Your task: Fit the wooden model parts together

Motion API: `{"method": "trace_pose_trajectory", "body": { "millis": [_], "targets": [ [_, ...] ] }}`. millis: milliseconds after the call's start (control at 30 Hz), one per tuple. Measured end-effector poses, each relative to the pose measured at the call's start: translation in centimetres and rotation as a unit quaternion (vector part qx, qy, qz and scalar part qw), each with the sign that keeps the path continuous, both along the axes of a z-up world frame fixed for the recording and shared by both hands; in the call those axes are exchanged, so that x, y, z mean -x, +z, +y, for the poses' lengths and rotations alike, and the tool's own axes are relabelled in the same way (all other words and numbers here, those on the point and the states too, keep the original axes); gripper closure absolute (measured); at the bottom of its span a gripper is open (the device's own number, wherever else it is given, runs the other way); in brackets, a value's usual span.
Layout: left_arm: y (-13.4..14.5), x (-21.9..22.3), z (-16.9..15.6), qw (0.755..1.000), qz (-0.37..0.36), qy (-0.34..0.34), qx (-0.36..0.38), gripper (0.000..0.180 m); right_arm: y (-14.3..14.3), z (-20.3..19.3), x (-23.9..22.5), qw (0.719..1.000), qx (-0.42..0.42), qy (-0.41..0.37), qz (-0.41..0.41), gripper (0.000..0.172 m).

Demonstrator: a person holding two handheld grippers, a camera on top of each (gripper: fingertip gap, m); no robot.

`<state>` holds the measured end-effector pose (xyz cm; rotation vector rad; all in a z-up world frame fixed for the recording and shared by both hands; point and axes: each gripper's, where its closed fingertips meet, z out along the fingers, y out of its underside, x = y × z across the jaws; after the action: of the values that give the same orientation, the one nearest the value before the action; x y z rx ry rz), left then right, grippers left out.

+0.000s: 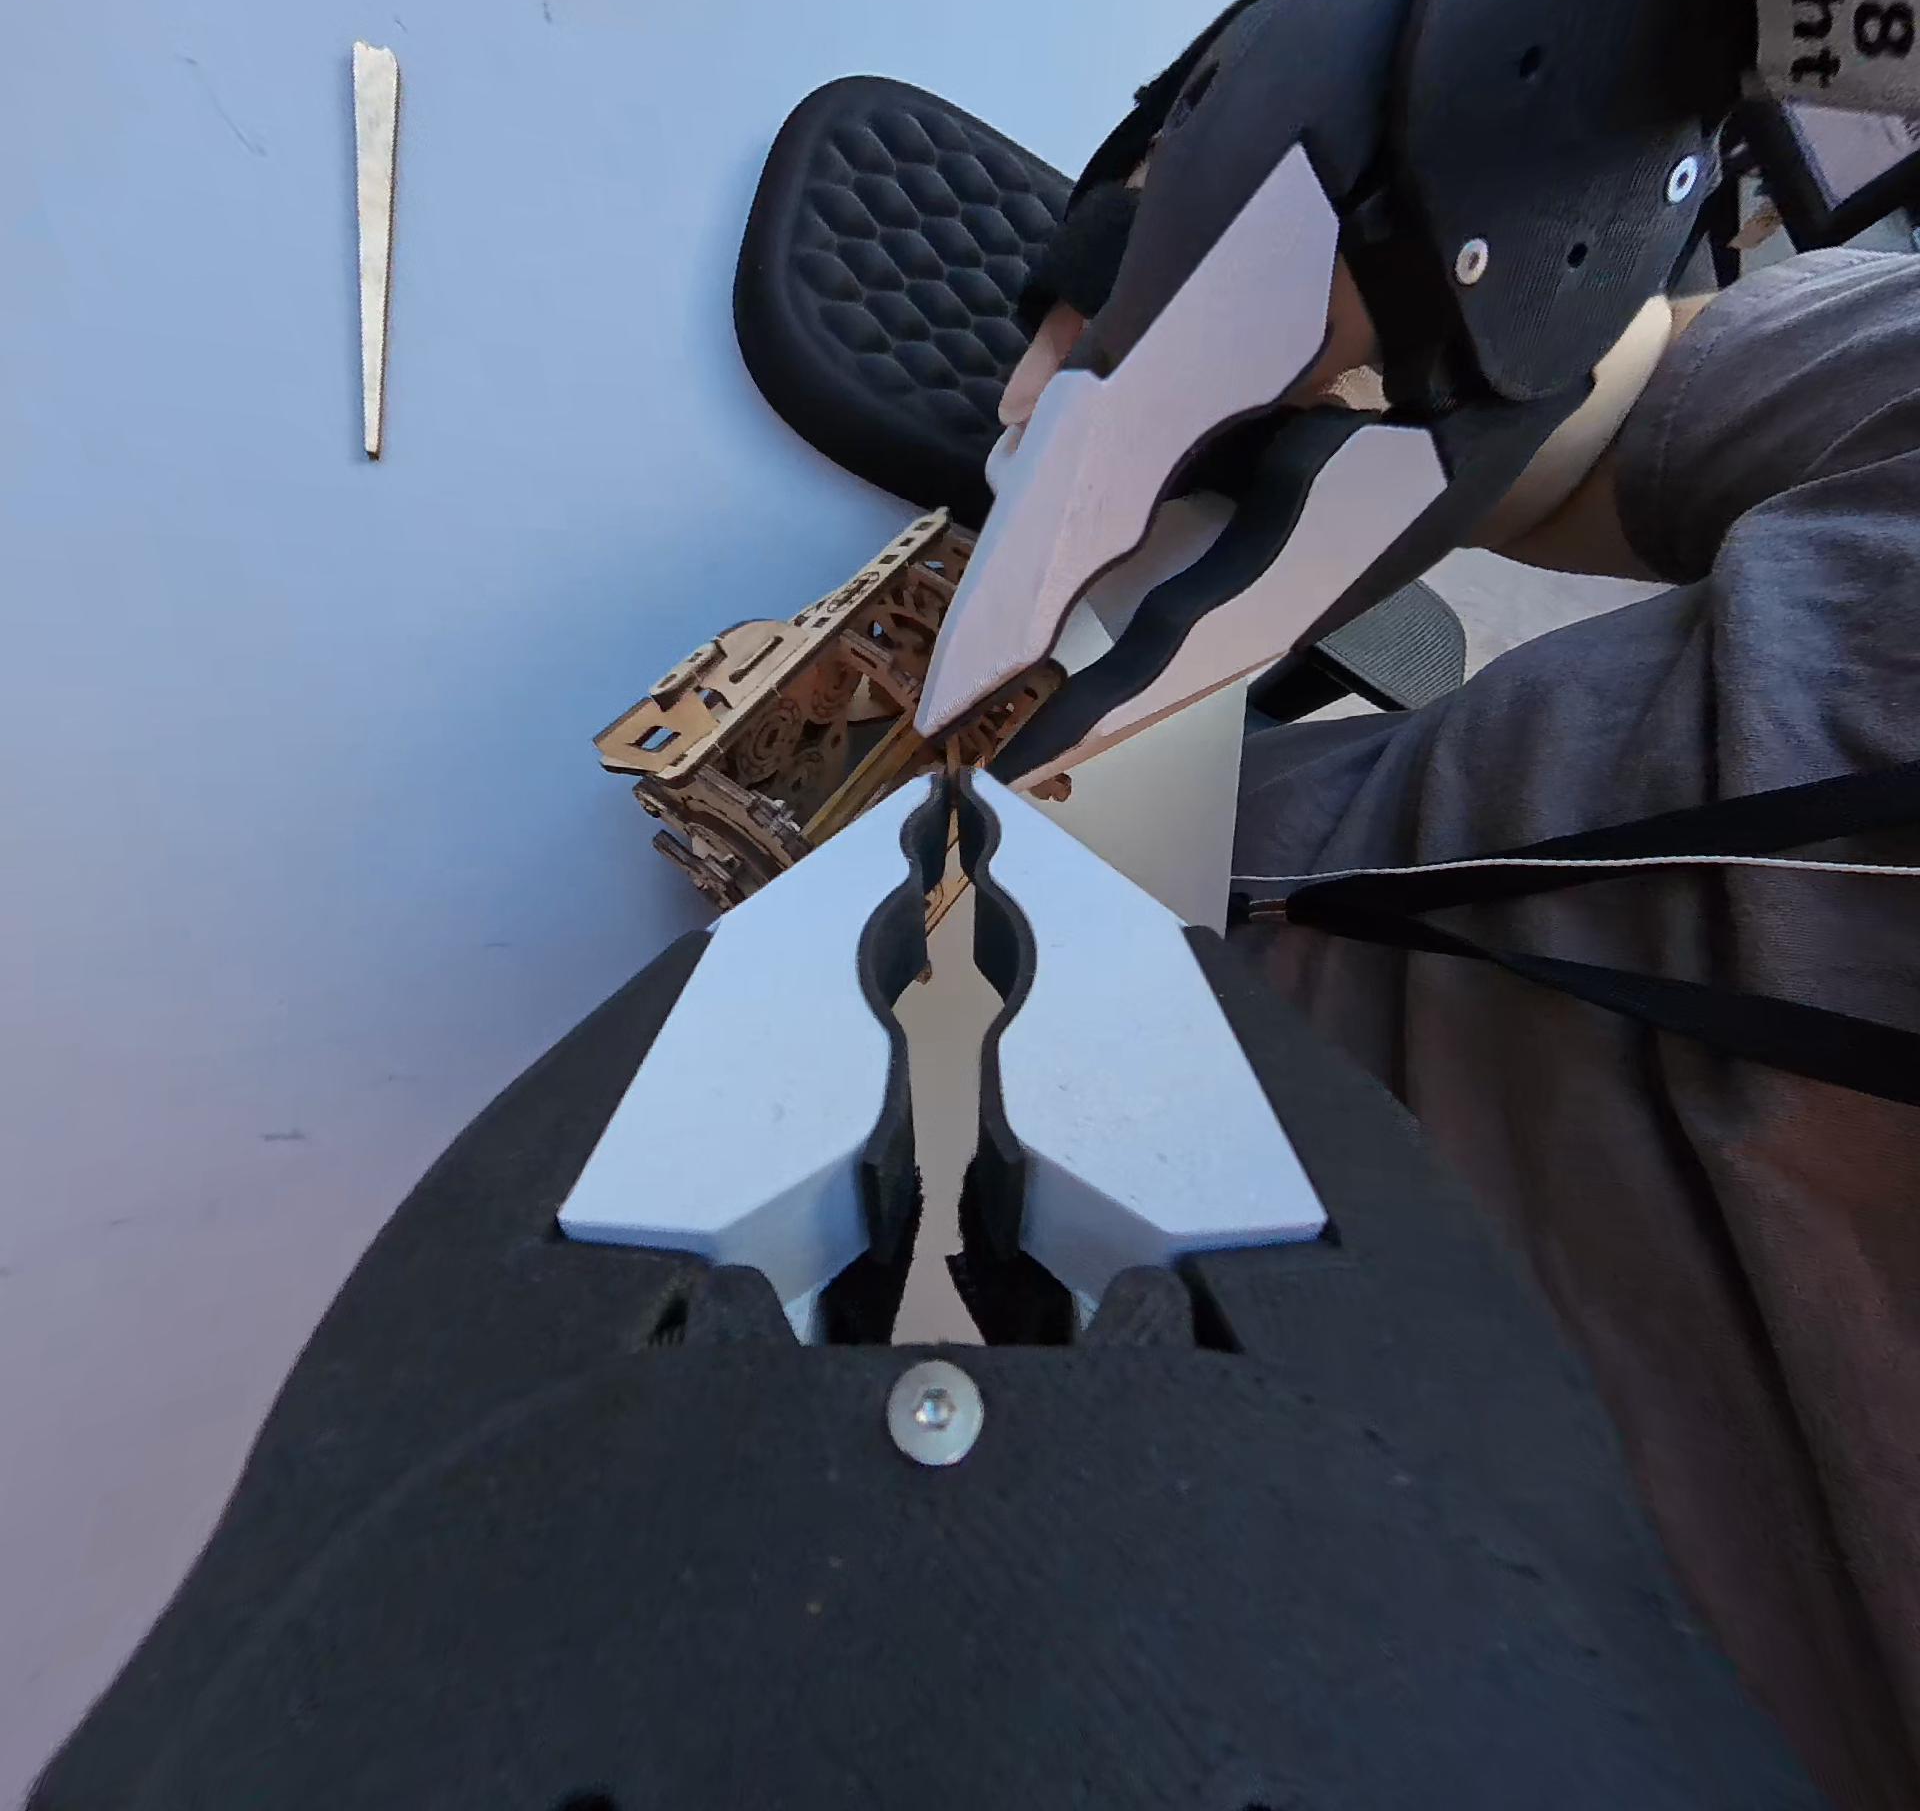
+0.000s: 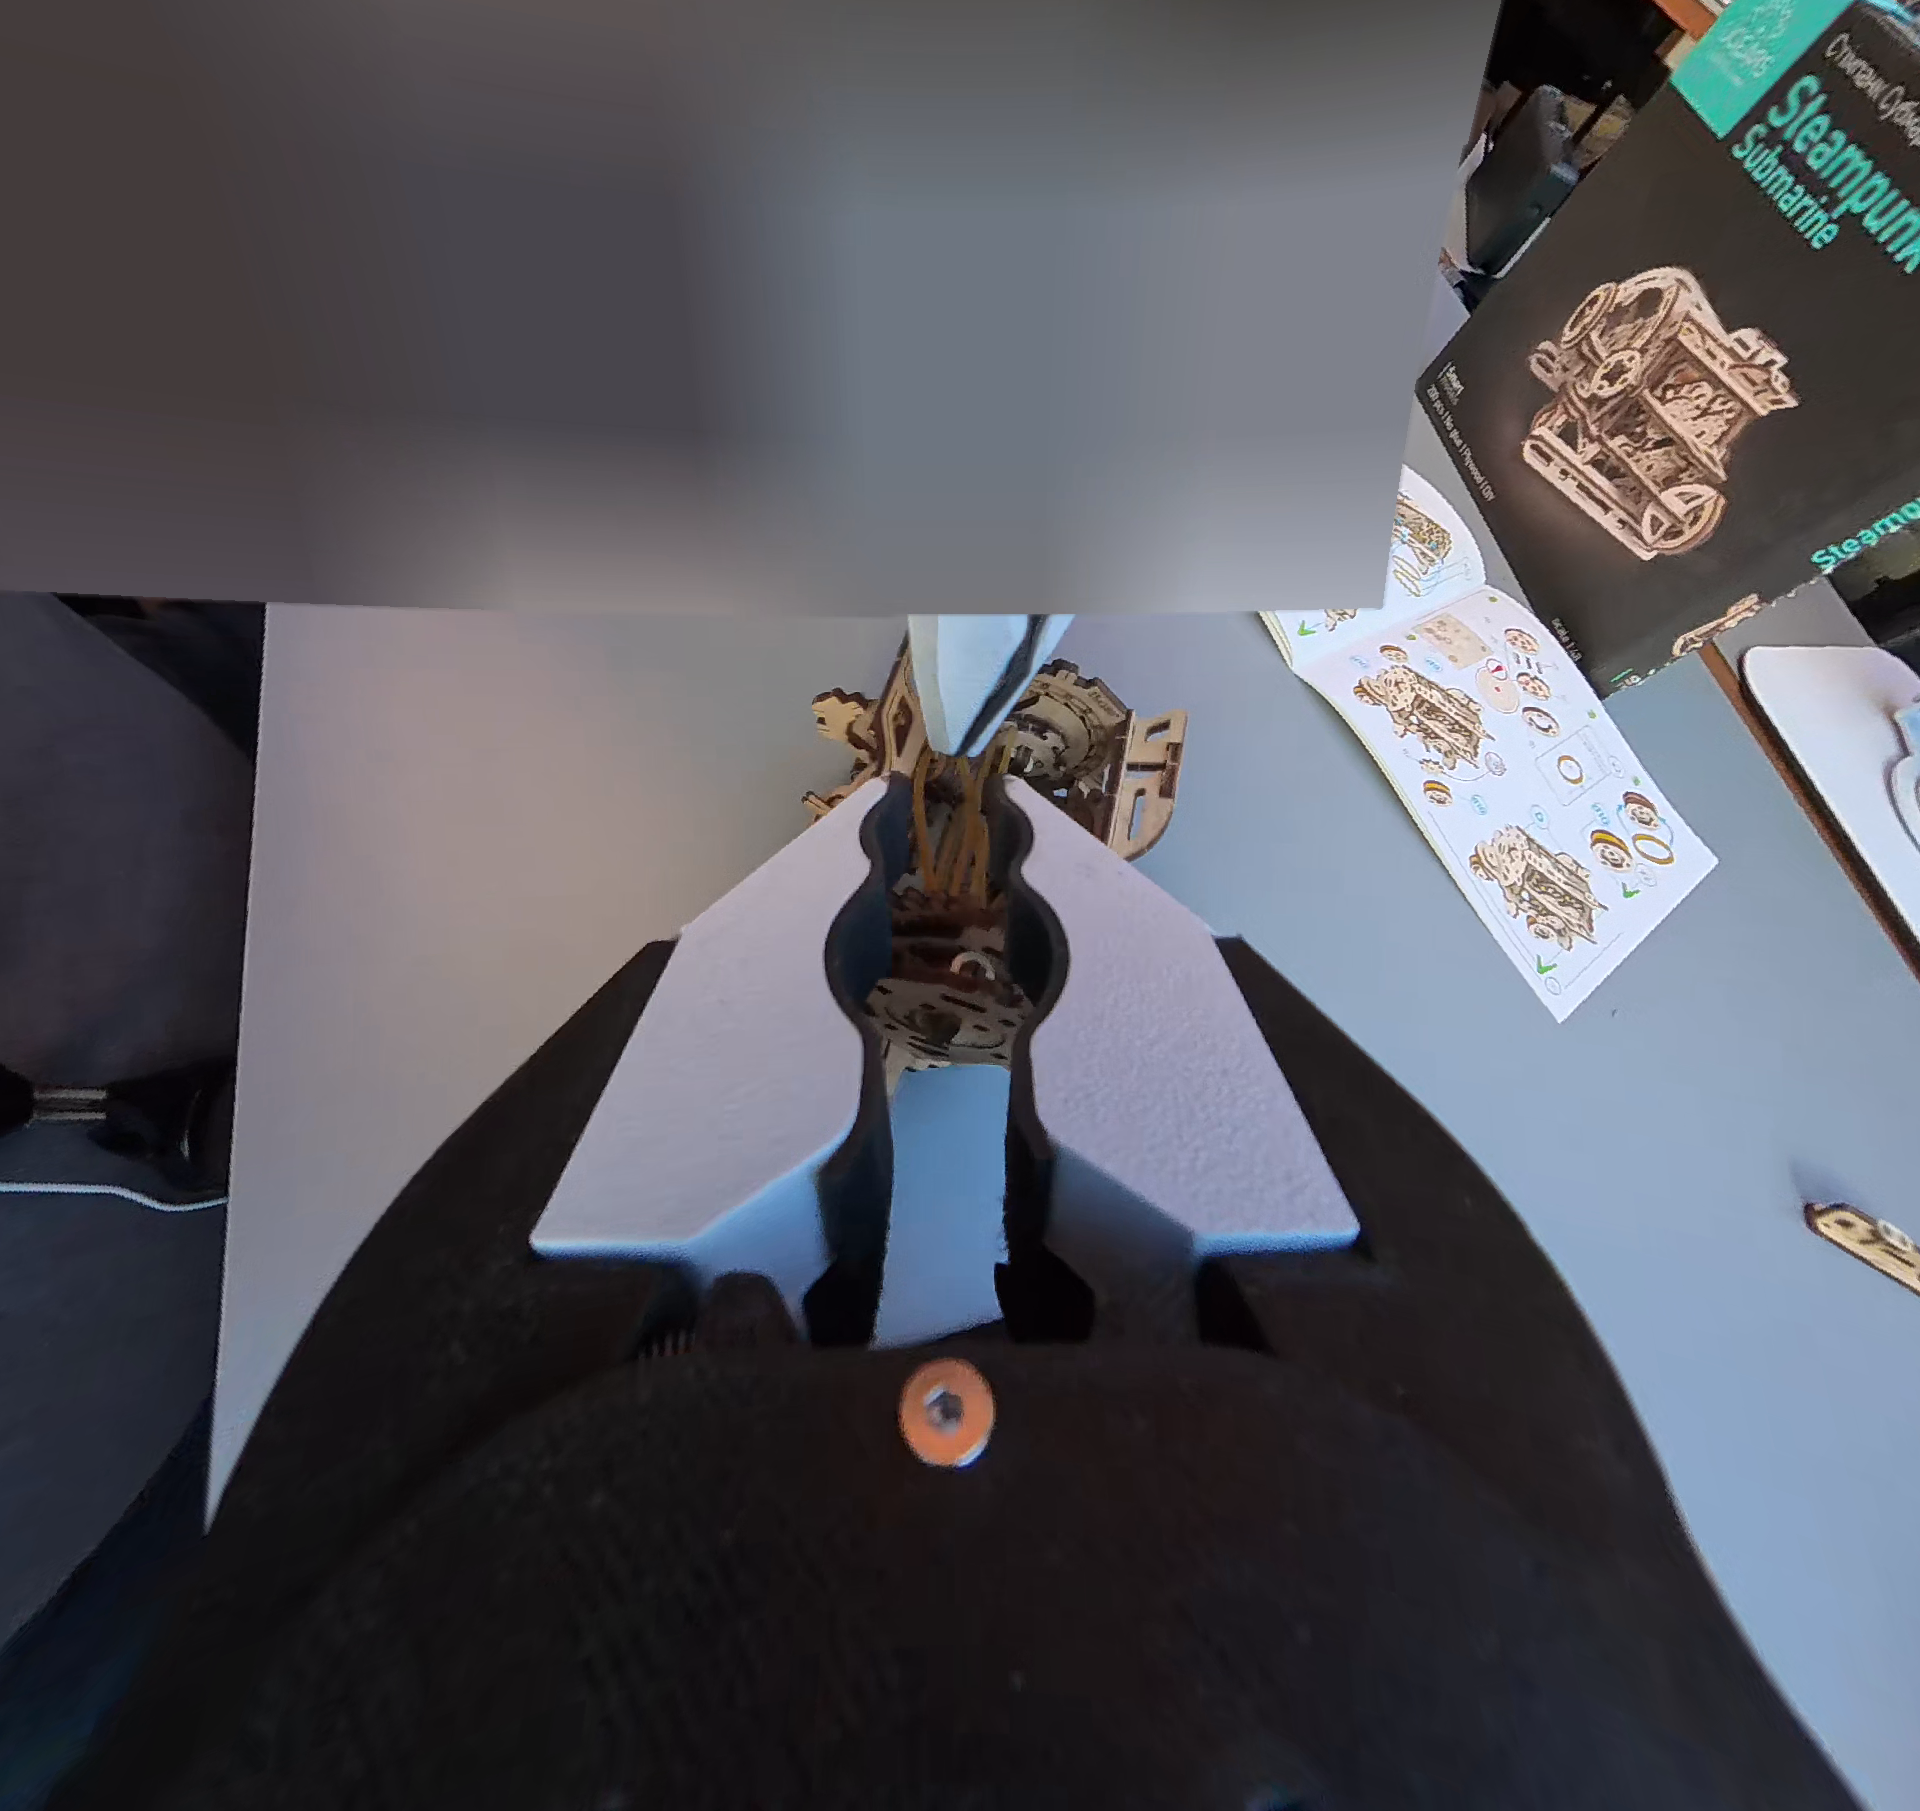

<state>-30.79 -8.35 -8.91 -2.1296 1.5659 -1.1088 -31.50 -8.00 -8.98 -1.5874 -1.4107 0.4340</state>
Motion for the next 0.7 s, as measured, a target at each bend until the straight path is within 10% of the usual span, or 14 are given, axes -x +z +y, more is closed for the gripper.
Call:
{"method": "trace_pose_trajectory", "body": {
  "millis": [700],
  "targets": [
    [-0.2,0.1,1.2,1.0,-0.002,0.01,-0.013,0.18,-0.6,0.5,0.5,0.997,-0.031,0.031,-0.07,0.161]
  ]
}}
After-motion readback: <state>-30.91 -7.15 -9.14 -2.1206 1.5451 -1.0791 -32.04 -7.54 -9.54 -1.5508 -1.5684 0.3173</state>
